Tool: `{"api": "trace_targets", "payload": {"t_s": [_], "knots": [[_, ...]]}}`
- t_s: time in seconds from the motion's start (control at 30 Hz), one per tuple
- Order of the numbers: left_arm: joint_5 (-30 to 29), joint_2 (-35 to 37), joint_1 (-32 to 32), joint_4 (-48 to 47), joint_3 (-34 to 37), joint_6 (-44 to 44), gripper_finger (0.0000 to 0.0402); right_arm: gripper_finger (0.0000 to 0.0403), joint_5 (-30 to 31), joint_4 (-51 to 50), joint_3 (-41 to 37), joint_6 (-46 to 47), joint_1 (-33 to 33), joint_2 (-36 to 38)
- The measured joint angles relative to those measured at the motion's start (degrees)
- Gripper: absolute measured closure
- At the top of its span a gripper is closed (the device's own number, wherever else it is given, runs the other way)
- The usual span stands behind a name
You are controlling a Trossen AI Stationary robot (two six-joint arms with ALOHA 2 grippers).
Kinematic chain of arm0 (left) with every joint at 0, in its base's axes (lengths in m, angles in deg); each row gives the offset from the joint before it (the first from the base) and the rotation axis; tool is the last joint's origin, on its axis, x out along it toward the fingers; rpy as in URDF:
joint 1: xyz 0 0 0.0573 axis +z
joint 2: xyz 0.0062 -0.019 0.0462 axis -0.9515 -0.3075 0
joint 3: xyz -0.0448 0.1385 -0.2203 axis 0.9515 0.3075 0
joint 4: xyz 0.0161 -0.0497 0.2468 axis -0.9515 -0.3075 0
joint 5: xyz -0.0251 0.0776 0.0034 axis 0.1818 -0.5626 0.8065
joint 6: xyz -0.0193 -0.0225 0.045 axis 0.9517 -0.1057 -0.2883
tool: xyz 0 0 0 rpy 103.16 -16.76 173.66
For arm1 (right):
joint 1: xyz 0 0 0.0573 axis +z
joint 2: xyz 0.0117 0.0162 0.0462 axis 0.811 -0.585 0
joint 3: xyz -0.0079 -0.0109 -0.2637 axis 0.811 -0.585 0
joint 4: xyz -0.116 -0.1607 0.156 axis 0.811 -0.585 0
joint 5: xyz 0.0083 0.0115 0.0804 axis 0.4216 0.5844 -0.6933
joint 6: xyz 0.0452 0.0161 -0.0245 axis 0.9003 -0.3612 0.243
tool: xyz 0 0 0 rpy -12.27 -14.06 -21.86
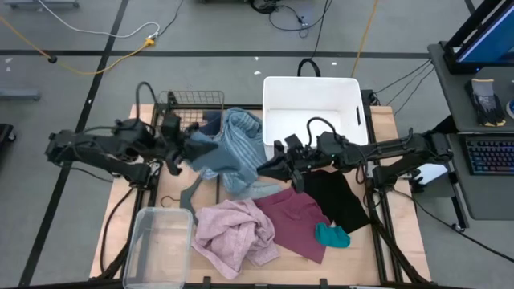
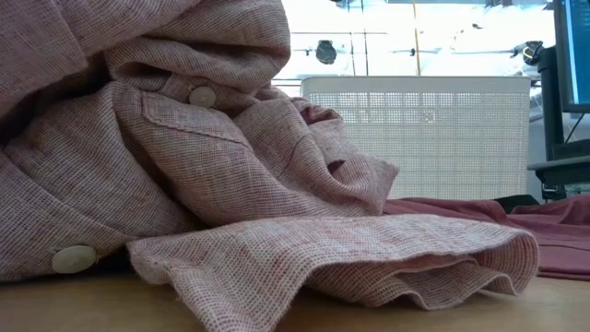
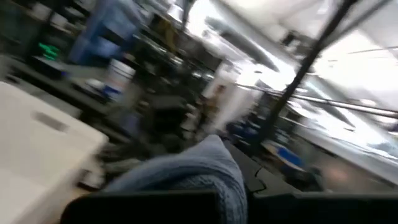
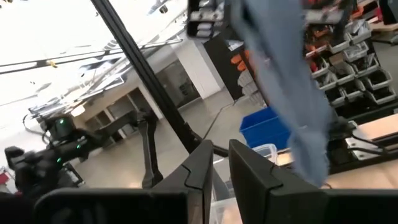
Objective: Pick & Place Cloths
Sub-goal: Put the blue sock into the wire basket
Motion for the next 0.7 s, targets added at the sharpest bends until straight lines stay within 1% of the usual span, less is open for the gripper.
{"api": "trace_targets", "payload": {"t_s": [0.17,0.3,0.43,0.57,0.7], "knots": [[-8.3,3.0,2.3,-6.8,0.0,-3.4,0.0401,0.0356,0.0,0.0,0.0,0.0,0.1,0.0],[-13.4,4.0,5.4,-12.3,0.0,-5.8,0.0401,0.0356,0.0,-0.1,0.0,0.0,0.1,0.0],[-16.7,4.3,9.4,-16.8,0.0,-8.4,0.0401,0.0356,-0.1,-0.1,0.0,0.0,0.1,0.0],[-19.8,4.3,13.6,-18.6,0.0,-11.5,0.0401,0.0356,-1.7,0.0,0.0,0.0,0.1,0.0],[-22.1,4.2,17.9,-19.4,0.0,-14.6,0.0401,0.0355,-1.9,-0.1,0.0,0.0,0.4,0.0]]}}
